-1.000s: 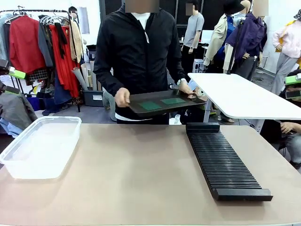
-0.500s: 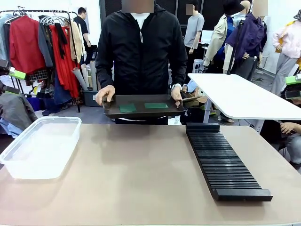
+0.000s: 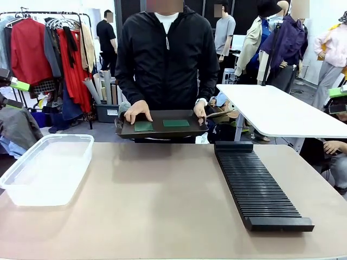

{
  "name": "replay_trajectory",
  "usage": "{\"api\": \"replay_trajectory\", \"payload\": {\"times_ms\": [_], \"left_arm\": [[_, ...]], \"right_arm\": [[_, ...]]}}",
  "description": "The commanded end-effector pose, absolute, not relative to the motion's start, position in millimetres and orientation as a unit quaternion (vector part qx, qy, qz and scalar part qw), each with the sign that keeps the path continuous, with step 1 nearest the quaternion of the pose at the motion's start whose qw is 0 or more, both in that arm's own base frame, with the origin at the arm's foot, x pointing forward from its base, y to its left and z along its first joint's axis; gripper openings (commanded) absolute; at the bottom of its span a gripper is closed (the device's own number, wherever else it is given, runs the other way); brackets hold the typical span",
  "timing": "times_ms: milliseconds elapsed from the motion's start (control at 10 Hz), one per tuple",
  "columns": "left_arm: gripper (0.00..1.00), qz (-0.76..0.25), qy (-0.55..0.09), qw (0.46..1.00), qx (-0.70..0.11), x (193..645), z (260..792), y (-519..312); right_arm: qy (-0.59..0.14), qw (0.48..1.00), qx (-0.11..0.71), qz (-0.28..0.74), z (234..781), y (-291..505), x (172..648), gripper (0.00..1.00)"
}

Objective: Sort PCBs into racks and boxes based on the side picked up.
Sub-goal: Pick up the Blank PCB handed by the Human.

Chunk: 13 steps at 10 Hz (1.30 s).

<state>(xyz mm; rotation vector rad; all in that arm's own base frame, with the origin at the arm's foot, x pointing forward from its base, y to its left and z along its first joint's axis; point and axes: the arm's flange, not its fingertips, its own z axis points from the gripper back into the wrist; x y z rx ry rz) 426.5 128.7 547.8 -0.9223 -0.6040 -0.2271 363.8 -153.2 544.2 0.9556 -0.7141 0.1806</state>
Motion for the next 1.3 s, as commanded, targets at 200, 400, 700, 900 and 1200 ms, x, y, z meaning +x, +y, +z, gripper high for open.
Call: {"api": "replay_trajectory", "payload": {"times_ms": [200, 400, 700, 900, 1200], "left_arm": [[1.0, -0.106, -0.288, 0.845, -0.438, 426.9, 548.2, 129.1], [1.0, -0.106, -0.288, 0.845, -0.438, 426.9, 548.2, 129.1], [1.0, -0.106, -0.288, 0.845, -0.438, 426.9, 548.2, 129.1], [1.0, -0.106, -0.288, 0.845, -0.438, 426.9, 548.2, 129.1], [1.0, -0.106, -0.288, 0.845, -0.438, 426.9, 548.2, 129.1]], "right_arm": [[-0.339, 0.821, 0.452, 0.085, 545.8, -152.1, 364.5, 1.0], [-0.339, 0.821, 0.452, 0.085, 545.8, -152.1, 364.5, 1.0], [-0.339, 0.821, 0.452, 0.085, 545.8, -152.1, 364.5, 1.0], [-0.339, 0.821, 0.452, 0.085, 545.8, -152.1, 364.5, 1.0], [-0.339, 0.821, 0.452, 0.085, 545.8, -152.1, 364.5, 1.0]]}}
